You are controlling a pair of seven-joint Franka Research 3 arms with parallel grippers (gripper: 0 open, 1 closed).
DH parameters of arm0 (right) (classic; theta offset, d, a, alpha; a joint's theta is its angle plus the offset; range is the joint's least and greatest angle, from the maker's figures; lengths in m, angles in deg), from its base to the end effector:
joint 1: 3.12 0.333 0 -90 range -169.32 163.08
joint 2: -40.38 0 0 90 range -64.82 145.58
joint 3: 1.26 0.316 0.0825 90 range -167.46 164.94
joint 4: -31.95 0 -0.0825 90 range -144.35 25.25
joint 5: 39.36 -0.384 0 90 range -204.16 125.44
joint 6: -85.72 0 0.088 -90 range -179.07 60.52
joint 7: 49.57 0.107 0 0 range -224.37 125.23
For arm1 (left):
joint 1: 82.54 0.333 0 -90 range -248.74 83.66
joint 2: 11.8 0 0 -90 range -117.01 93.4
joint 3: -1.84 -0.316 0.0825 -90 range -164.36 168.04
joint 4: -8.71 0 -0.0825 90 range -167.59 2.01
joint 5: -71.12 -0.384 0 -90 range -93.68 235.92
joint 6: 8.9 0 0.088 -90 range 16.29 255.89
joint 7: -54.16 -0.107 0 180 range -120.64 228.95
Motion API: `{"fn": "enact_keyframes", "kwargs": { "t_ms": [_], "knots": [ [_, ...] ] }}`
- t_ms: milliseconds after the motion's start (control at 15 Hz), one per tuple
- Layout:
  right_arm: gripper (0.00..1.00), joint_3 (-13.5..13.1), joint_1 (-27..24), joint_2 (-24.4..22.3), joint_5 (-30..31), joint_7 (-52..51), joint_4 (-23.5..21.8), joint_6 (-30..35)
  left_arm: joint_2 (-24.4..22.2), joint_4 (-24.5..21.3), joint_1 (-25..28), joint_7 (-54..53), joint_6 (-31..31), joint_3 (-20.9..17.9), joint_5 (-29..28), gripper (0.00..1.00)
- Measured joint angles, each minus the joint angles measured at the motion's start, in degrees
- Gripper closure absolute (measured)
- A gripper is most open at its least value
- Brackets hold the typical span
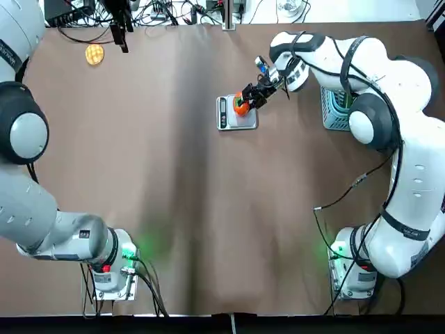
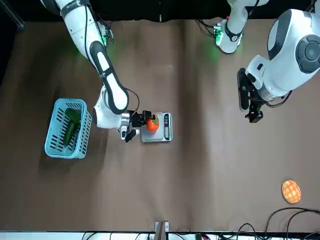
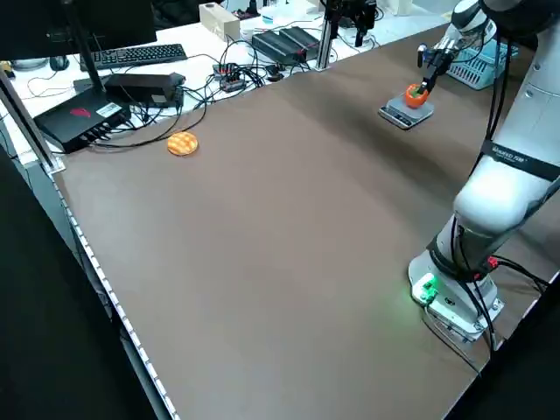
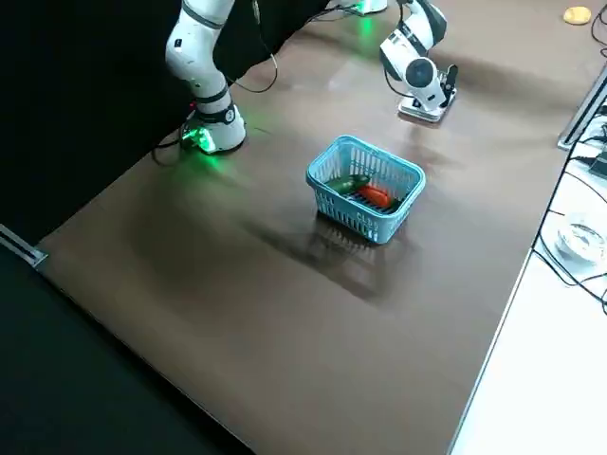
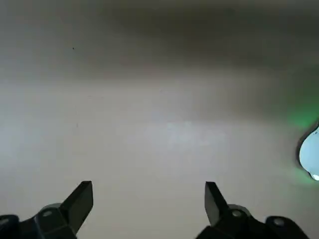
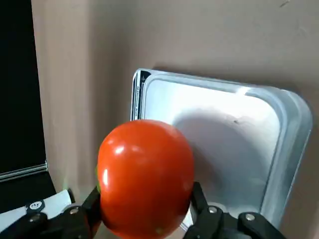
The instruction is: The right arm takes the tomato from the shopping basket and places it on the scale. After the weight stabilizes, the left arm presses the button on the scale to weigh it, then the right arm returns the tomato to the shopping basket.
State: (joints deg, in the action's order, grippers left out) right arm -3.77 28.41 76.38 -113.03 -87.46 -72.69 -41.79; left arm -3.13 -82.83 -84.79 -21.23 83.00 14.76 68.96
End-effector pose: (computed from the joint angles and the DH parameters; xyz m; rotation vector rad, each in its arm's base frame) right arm 0.5429 0.3373 0.1852 -2.2451 -0.2408 0.1374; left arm 0.5751 -0.1435 0.5296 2.1547 -2.1842 -0.1905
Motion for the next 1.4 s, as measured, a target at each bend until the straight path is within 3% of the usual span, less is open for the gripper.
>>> {"fn": "enact_keyframes", "kwargs": {
  "t_ms": [200, 267, 333, 400, 933, 1400],
  "knots": [
    [0.29, -0.1, 0.0, 0.0, 0.0, 0.0, 0.0, 0.0, 0.0, 0.0, 0.0, 0.0, 0.0, 0.0, 0.0, 0.01],
    [0.25, -0.1, 0.0, 0.0, 0.0, 0.0, 0.0, 0.0, 0.0, 0.0, 0.0, 0.0, 0.0, 0.0, 0.0, 0.01],
    [0.07, -0.2, 0.0, 0.0, 0.0, 0.0, 0.0, 0.0, 0.0, 0.0, 0.0, 0.0, 0.0, 0.0, 0.0, 0.01],
    [0.00, -0.3, 0.0, 0.0, 0.2, 0.0, 0.0, 0.0, 0.0, 0.0, 0.0, 0.0, 0.0, 0.0, 0.0, 0.01],
    [0.00, -3.0, 0.0, 0.0, 6.1, 0.0, 0.3, -0.1, 0.0, 0.0, 0.0, 0.0, 0.0, 0.1, 1.0, 0.03],
    [0.00, -5.3, 0.0, -1.4, 10.9, 0.2, 0.5, 0.2, 0.9, 0.0, -1.3, 1.2, 0.0, 0.4, 1.1, 0.14]
  ]
}}
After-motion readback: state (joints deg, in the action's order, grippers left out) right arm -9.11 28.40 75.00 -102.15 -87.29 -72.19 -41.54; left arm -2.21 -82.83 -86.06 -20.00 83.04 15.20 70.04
